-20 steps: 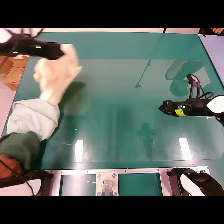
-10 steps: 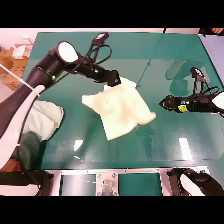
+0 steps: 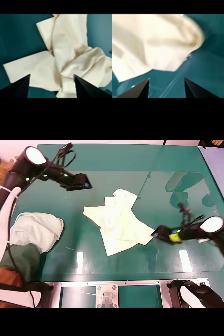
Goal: Fold the shirts.
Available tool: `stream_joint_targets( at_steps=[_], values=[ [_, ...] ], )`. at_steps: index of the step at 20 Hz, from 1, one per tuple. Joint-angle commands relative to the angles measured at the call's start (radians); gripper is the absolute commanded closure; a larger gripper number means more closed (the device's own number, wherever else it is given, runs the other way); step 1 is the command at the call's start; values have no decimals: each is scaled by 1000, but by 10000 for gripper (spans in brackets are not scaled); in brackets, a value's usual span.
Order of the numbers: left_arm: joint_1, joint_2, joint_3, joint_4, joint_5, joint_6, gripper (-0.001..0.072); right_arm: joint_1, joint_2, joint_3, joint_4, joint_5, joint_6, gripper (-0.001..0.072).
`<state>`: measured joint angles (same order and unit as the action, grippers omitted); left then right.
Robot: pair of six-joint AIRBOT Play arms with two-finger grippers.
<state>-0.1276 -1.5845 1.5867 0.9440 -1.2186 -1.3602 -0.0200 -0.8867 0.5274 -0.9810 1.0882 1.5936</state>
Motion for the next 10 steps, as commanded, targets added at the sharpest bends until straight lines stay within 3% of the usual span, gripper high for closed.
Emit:
stream_joint_targets(
  at_steps=[1, 4, 9, 10],
  values=[
    [79, -3, -76, -1, 9, 8, 85, 200, -51, -142, 204, -200, -1, 216],
    [79, -3, -137, 2, 71, 9, 85, 378, -214, -112, 300, -311, 2, 216],
    [79, -8, -173, 8, 96, 34, 85, 481, -450, 48, 335, -348, -10, 229],
    [79, -8, -173, 9, 98, 34, 85, 484, -468, 84, 335, -363, -24, 266]
  ],
)
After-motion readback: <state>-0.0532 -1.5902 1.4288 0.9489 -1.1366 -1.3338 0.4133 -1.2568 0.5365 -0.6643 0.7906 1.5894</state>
